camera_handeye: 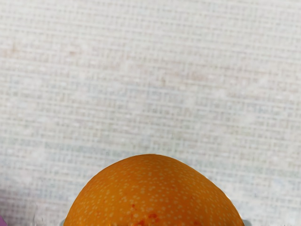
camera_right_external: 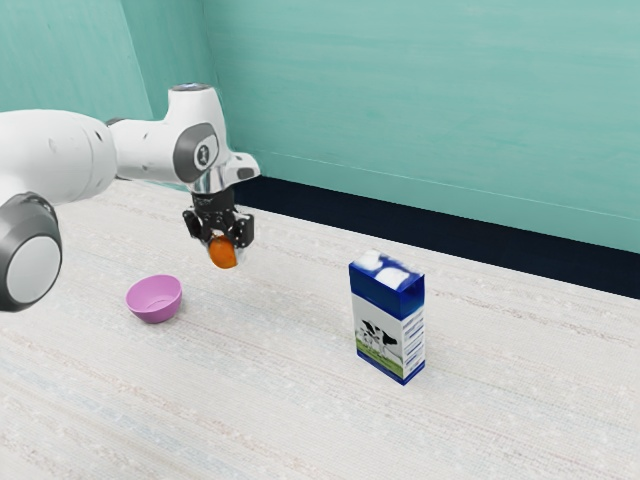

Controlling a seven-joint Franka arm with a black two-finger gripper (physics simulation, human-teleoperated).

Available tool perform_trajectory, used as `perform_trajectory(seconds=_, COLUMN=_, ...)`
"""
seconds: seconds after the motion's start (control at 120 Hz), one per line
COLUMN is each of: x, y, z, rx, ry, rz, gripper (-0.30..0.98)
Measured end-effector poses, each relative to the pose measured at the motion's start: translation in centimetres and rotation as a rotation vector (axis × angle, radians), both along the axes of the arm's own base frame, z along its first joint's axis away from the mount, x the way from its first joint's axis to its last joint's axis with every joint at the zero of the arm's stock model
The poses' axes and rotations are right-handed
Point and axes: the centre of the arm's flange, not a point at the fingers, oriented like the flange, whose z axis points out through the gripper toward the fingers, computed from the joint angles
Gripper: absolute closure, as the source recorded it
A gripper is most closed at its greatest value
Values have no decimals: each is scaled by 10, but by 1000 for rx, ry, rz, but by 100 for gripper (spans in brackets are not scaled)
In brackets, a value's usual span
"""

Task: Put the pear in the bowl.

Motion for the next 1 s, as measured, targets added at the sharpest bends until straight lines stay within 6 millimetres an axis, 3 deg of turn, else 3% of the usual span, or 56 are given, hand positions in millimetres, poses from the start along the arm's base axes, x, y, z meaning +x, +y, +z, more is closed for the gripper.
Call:
perform_trajectory(seconds=0.275, x=-19, y=91, z=3, rx=14, ry=48, rz=56, gripper=38)
perform_trajectory(seconds=0.358, x=-27, y=110, z=1, rx=13, ry=60, rz=62, gripper=38)
perform_trajectory(seconds=0.517, x=-56, y=117, z=5, rx=-4, ry=85, rz=45, gripper=38)
perform_trajectory(seconds=0.625, x=-70, y=119, z=-6, rx=-13, ry=112, rz=35, gripper=38)
perform_trajectory(seconds=0.858, x=-72, y=129, z=-43, rx=-9, ry=157, rz=20, gripper=38)
perform_trajectory(seconds=1.0, x=-70, y=133, z=-53, rx=-8, ry=163, rz=12, gripper=33)
